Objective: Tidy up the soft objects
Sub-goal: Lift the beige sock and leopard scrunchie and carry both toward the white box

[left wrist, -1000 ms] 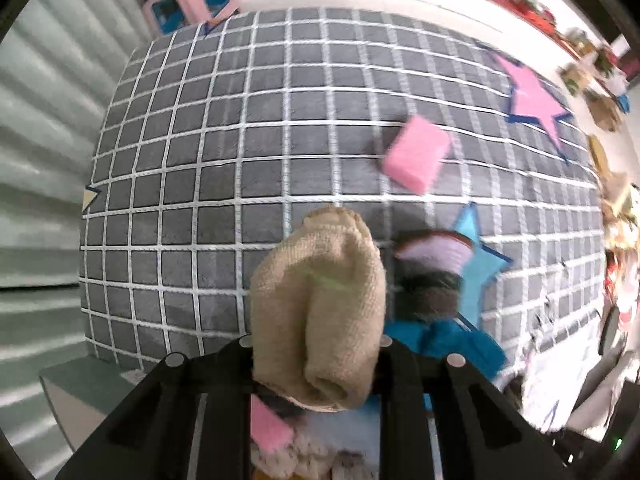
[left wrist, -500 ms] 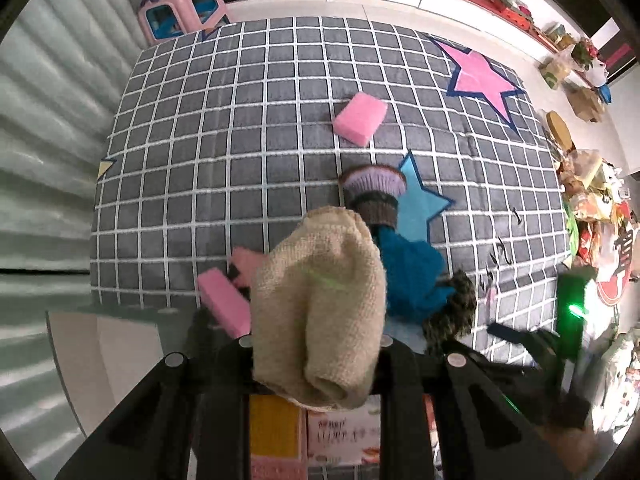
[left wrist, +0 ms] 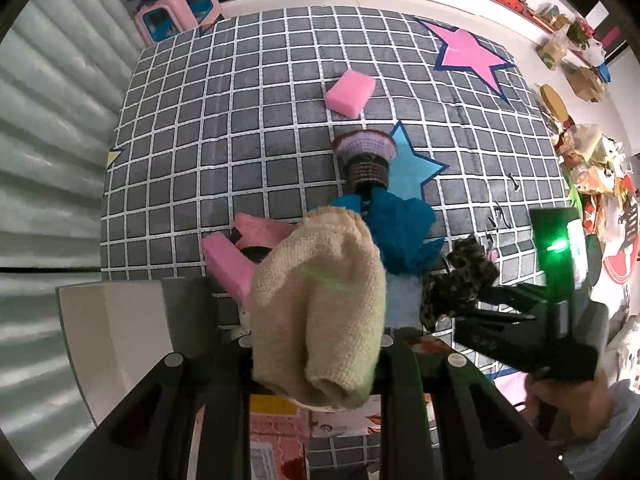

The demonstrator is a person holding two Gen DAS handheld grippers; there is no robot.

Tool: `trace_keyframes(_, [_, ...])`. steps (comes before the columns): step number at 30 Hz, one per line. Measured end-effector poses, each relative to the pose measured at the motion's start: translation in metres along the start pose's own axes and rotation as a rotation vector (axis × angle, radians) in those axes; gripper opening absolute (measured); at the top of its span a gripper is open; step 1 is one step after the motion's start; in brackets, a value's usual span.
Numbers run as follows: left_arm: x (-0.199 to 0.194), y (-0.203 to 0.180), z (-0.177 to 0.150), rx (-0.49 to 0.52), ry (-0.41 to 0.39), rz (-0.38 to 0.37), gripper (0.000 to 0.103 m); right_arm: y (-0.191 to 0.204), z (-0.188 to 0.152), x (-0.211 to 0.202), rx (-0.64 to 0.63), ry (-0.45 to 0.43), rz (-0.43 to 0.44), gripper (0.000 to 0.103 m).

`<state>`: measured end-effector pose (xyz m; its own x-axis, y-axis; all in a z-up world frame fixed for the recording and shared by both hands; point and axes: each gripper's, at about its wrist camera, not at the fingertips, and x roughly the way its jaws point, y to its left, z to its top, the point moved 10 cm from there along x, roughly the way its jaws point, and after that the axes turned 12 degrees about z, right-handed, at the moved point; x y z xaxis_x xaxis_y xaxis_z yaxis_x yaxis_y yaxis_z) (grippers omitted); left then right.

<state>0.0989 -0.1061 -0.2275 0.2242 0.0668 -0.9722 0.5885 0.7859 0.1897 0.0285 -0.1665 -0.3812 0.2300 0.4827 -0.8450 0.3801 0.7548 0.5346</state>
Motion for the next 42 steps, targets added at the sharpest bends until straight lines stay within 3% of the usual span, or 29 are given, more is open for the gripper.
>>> trace_keyframes(9, [-0.034,-0.022,-0.022,0.046,-0.026,0.015,0.024,0.002,-0.018,-0.070,0.016,-0.091,0.030,0.047])
trace_keyframes(23, [-0.074,-0.055,-0.065,0.019,-0.044,0.002,0.024,0.016,-0.056,-0.125,-0.062,-0.110,0.065,0.047])
trace_keyframes(31, [-0.081,-0.036,-0.093,-0.083,-0.027,0.006,0.024,0.038,-0.076,-0.127,-0.147,-0.087,0.080,0.047])
trace_keyframes(42, [-0.080,0.023,-0.113,-0.083,-0.055,0.009,0.024,0.092,-0.090,-0.113,-0.154,-0.113,0.097,0.047])
